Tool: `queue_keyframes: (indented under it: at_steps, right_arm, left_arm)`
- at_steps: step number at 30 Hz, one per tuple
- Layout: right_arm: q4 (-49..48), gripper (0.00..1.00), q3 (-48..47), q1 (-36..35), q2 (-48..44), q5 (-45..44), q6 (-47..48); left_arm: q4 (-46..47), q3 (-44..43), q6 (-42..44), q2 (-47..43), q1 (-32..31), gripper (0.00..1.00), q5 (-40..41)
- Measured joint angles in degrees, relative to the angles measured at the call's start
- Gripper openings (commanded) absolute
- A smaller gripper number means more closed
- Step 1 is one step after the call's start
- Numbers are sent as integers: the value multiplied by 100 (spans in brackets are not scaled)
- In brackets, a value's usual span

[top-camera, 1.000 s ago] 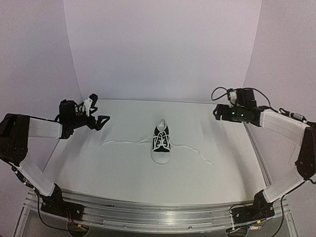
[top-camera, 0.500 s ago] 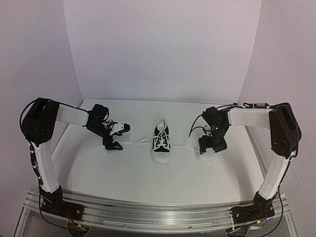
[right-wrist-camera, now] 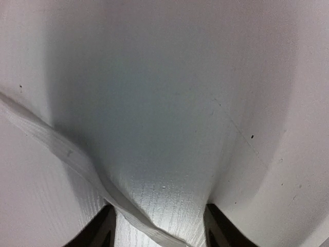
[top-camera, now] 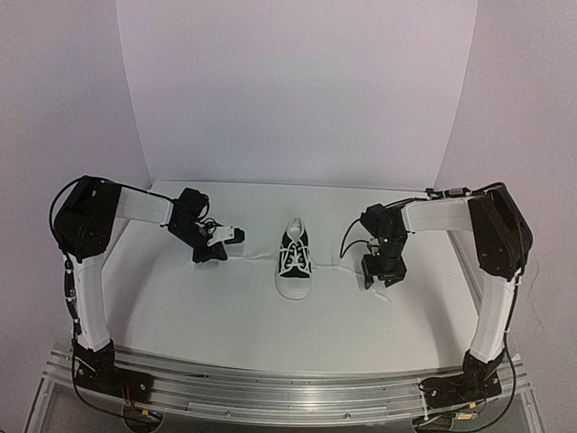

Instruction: Tie the shoes

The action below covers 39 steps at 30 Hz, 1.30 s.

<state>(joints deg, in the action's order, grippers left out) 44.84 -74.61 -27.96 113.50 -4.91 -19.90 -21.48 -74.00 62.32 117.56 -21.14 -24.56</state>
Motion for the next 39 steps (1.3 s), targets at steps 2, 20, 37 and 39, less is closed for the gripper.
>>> queue_keyframes:
  at_steps: [2,20,37,39]
  right_arm:
    - [-29,19,0,-1,4,-21,-140]
    - [-68,0,-2376,23,-112,-374,-560]
    - [-686,13,-6274,-1891,2592,1868,-780]
    - [-672,34,-6177,-1888,2765,2058,-794]
  left_arm:
    - [-5,-4,-101,0,1,0,49]
    - [-1866,-1161,-1445,-1215,-389,0,-209]
    - [-2418,-1212,-1701,-2282,-966,0,-1052]
    - [-2417,-1138,-1683,-2293,-967,0,-1133]
